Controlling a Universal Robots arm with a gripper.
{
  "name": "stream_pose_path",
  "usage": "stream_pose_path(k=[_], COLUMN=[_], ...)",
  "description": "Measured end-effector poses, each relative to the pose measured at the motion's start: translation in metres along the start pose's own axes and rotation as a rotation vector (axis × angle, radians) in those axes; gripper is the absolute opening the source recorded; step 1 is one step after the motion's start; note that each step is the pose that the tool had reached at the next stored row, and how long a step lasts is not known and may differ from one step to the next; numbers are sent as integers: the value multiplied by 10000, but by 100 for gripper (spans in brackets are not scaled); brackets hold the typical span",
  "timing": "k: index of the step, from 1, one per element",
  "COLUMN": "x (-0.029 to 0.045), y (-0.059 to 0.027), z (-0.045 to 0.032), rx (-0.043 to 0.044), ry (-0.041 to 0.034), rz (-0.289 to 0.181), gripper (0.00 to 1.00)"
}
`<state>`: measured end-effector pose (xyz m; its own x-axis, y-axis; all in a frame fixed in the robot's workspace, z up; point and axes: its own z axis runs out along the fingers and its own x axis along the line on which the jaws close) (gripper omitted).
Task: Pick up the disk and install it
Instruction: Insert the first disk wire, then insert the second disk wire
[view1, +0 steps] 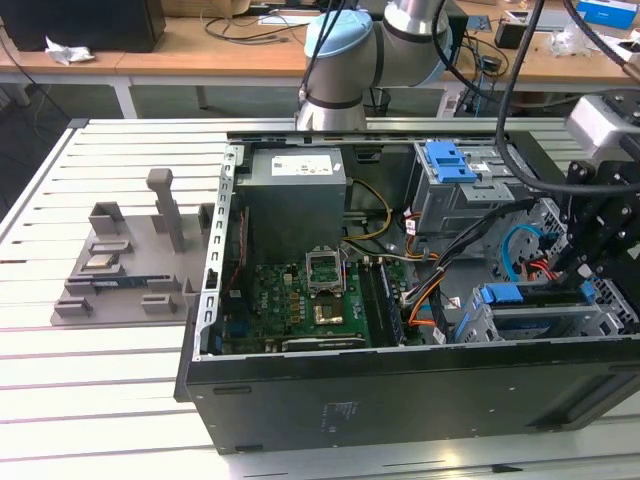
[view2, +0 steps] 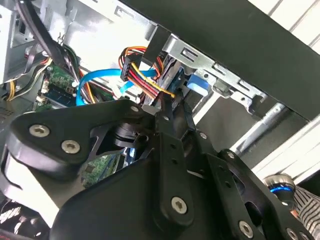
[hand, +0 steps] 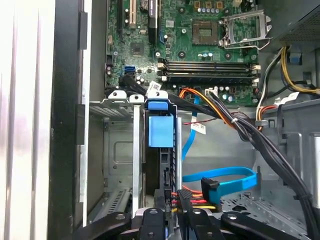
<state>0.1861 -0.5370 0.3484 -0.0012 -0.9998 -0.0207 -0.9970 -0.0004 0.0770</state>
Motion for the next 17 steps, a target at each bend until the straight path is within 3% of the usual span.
stream_pose_path(k=[4,6,10,17], x=[-18,-20,-26,-26], y=[11,16,29,30], z=[-149,-211,-373,-390], rx=[0,0,0,0], ry=[0,0,0,-1], rz=[0,-1,-1,-1], gripper=[23,11,11,11])
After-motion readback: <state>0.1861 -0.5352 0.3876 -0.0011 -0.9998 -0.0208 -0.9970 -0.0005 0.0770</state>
